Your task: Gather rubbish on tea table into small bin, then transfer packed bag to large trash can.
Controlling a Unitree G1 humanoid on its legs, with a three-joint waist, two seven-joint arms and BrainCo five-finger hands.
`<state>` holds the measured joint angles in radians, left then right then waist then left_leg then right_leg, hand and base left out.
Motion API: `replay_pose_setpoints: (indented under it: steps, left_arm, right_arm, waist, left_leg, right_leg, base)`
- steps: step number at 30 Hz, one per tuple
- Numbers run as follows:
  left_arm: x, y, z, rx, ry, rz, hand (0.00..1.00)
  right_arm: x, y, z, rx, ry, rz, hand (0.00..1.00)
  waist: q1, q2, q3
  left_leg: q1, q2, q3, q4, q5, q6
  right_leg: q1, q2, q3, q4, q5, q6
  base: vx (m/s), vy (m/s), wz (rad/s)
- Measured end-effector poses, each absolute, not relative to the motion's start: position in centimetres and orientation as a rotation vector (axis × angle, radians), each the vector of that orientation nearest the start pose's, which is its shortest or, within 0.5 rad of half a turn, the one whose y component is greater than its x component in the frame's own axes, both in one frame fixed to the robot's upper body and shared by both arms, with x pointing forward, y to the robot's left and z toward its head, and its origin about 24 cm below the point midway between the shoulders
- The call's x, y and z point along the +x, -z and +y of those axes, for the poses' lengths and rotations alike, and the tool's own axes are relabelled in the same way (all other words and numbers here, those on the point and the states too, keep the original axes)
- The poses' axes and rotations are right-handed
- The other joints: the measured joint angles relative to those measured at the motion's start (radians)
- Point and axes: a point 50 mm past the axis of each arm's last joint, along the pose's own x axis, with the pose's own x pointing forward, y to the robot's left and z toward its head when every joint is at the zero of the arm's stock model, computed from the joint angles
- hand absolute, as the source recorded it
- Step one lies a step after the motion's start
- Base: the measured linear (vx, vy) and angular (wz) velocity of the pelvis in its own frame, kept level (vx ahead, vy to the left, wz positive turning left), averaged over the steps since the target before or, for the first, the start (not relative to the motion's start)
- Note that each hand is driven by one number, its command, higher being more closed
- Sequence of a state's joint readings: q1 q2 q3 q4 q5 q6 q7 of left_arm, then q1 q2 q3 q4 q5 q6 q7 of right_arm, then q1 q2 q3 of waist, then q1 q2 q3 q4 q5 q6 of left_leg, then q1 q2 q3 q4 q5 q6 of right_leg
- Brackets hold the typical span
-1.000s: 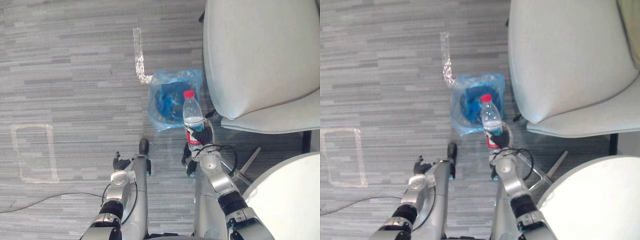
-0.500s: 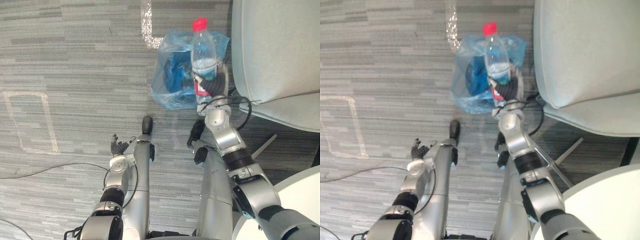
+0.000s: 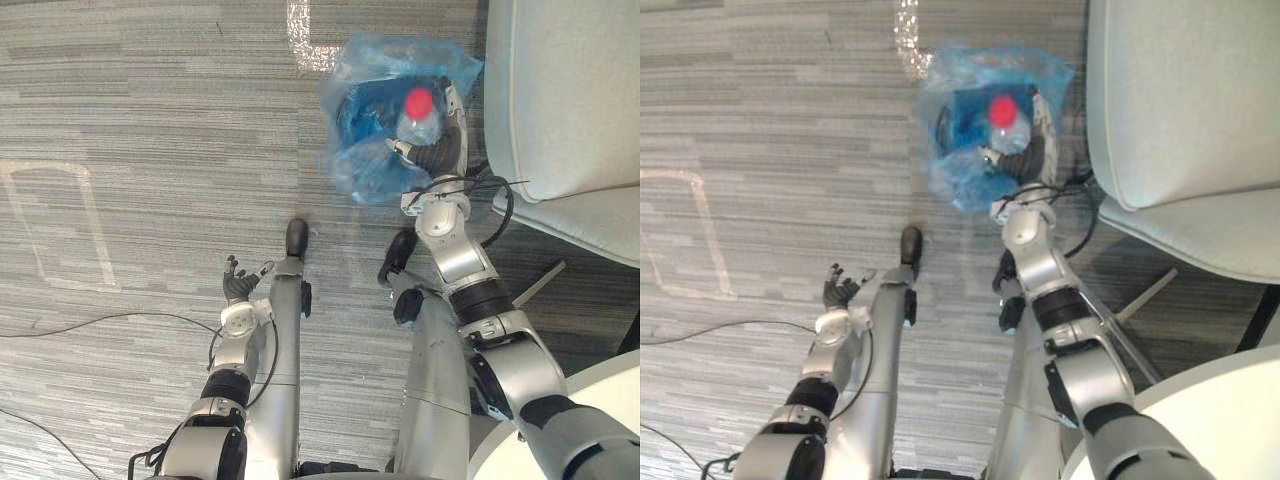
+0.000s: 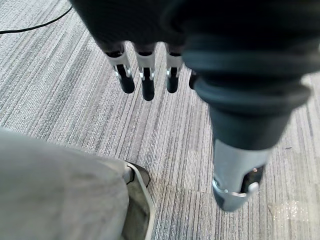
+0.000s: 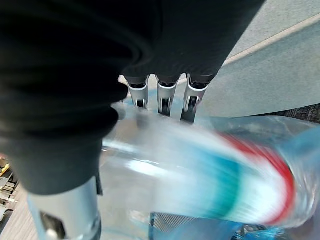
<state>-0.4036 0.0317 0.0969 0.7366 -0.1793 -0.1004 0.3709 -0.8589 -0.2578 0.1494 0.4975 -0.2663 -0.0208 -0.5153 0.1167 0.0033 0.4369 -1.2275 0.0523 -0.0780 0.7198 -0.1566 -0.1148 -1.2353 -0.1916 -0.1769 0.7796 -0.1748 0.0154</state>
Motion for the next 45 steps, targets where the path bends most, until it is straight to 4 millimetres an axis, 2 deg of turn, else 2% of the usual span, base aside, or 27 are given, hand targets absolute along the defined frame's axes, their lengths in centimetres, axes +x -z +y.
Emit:
replay_pose_setpoints:
  steps: [8,11,16,22,31,35,39,45]
  left_arm:
    - [31.0,0.9,17.0,-0.102,-0.399,0.27,0.0]
    - [30.9,1.1,17.2,-0.082,-0.397,0.284,0.0]
    - [30.9,1.2,17.4,-0.046,-0.389,0.296,0.0]
    - [30.9,1.2,17.7,-0.033,-0.393,0.296,0.0]
    - [30.7,1.6,17.7,-0.014,-0.385,0.312,0.0]
    - [30.7,1.7,17.6,-0.024,-0.386,0.315,0.0]
    - [30.7,1.6,17.4,-0.037,-0.386,0.297,0.0]
    - [31.4,0.7,17.1,-0.084,-0.386,0.256,0.0]
  right_arm:
    - [37.4,-20.4,-13.6,-0.527,0.332,-0.543,0.0]
    - [36.5,-19.5,-13.1,-0.576,0.306,-0.565,0.0]
    - [35.6,-18.1,-12.4,-0.697,0.246,-0.594,0.0]
    - [35.4,-16.1,-12.3,-0.777,0.196,-0.548,0.0]
    - [37.1,-14.2,-13.0,-0.84,0.193,-0.407,0.0]
    - [38.1,-14.6,-13.4,-0.831,0.22,-0.368,0.0]
    - [39.0,-15.6,-14.0,-0.748,0.281,-0.328,0.0]
    - [40.2,-18.2,-15.0,-0.603,0.364,-0.307,0.0]
  waist:
    - [0.0,0.0,-0.006]
    - [0.0,-0.003,-0.036]
    - [-0.002,-0.003,-0.043]
    - [-0.003,-0.003,-0.045]
    - [-0.004,-0.005,-0.058]
    - [-0.003,-0.005,-0.058]
    - [-0.003,-0.005,-0.058]
    - [-0.001,-0.005,-0.058]
  left_leg:
    - [-0.008,0.009,0.003,0.008,0.002,0.001]
    - [-0.031,0.02,0.007,0.018,0.001,0.001]
    - [-0.028,0.032,0.013,0.026,0.001,0.001]
    - [-0.028,0.046,0.015,0.024,0.004,-0.002]
    - [-0.023,0.049,0.027,-0.045,0.044,-0.001]
    - [-0.022,0.041,0.021,-0.068,0.059,-0.001]
    - [-0.032,0.032,0.001,-0.095,0.072,0.001]
    - [-0.085,0.014,-0.015,-0.122,0.104,-0.018]
  right_leg:
    - [-0.003,0.008,-0.002,-0.002,0.005,-0.009]
    - [-0.021,0.017,-0.003,-0.005,0.009,-0.016]
    - [-0.02,0.025,-0.003,-0.009,0.017,-0.024]
    - [-0.019,0.038,-0.006,-0.021,0.028,-0.033]
    - [-0.019,0.043,-0.008,-0.08,0.068,-0.034]
    - [-0.02,0.036,-0.014,-0.087,0.07,-0.03]
    - [-0.03,0.029,-0.029,-0.084,0.053,-0.025]
    - [-0.094,0.005,-0.046,-0.052,0.044,-0.032]
  base:
    - [0.0,0.007,-0.02]
    - [-0.01,0.021,-0.07]
    - [-0.02,0.015,-0.08]
    - [-0.02,0.007,-0.07]
    - [0.0,0.002,0.0]
    - [0.0,0.01,0.1]
    - [-0.01,-0.012,0.2]
    - [0.0,-0.018,0.2]
